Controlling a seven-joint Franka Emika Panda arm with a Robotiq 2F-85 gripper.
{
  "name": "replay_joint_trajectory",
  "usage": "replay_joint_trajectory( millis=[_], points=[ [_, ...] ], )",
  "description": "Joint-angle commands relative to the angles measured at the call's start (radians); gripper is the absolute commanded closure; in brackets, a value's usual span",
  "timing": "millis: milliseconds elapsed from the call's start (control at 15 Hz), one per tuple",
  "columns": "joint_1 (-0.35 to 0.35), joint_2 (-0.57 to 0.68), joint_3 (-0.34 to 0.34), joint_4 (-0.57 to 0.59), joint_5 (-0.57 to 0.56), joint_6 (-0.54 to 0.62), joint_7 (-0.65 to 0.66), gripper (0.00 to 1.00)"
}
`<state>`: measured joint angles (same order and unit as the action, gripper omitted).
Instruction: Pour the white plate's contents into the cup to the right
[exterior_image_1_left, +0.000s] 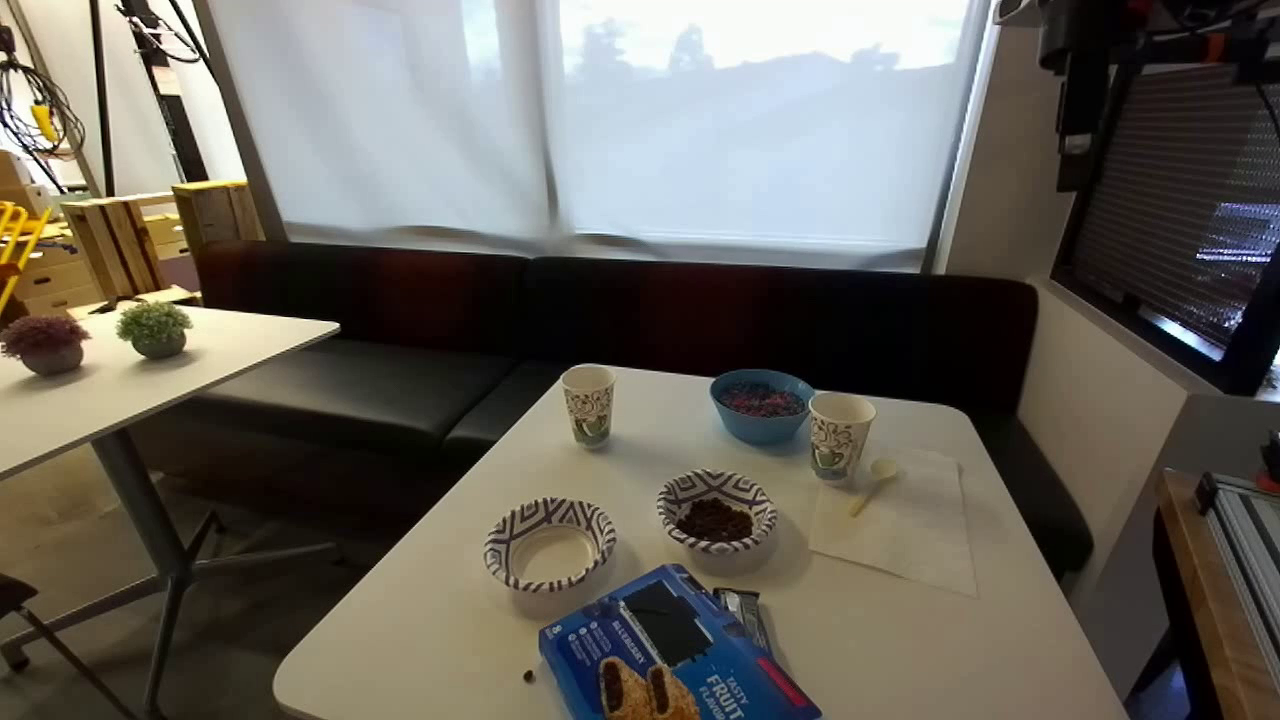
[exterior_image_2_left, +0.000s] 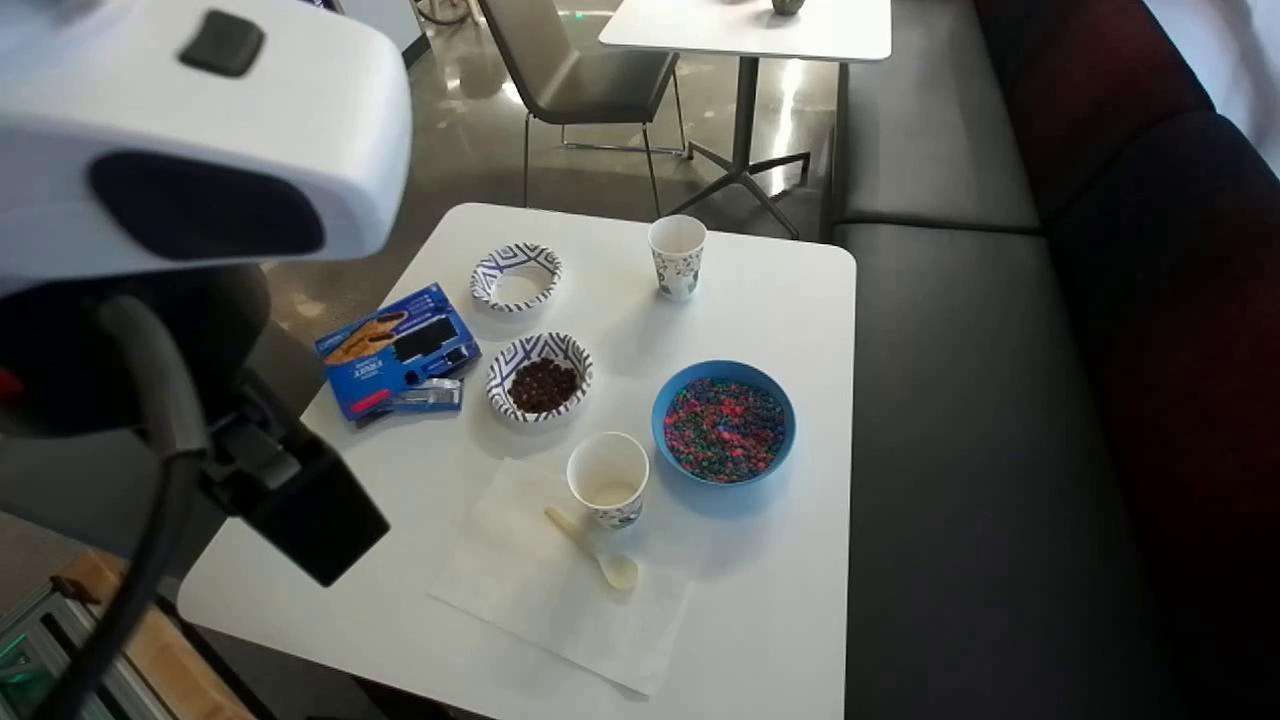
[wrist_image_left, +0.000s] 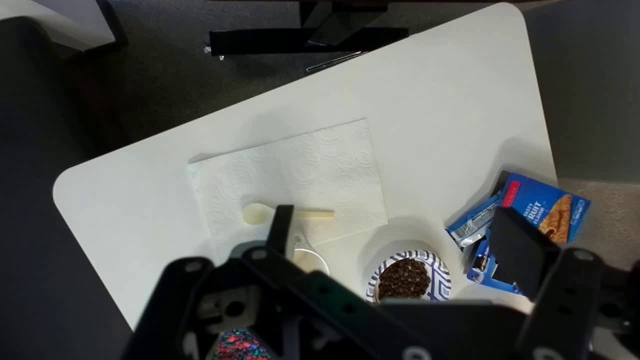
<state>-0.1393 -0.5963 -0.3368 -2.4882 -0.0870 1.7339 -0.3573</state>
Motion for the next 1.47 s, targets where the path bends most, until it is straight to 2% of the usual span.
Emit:
replay_joint_trajectory(
  millis=[0,333,733,867,1000,1200,1400],
  points=[
    [0.004,0.015,0.021,-0.019,0.055,0.076,0.016,0.0],
    [0.03,0.129,0.159,-0.102,0.049,0.479,0.189,0.0],
    [0.063,0.408,0.322,-0.124,0.01,0.846,0.407,0.0],
    [0.077,0.514,0.348,-0.1,0.014,0.932,0.448,0.0],
    [0.082,0.616,0.37,-0.071,-0.032,1.006,0.509,0.0],
    [0.115,0.752,0.363,-0.004,-0.143,1.039,0.621,0.0],
    [0.192,0.861,0.323,0.084,-0.211,1.019,0.73,0.0]
  ],
)
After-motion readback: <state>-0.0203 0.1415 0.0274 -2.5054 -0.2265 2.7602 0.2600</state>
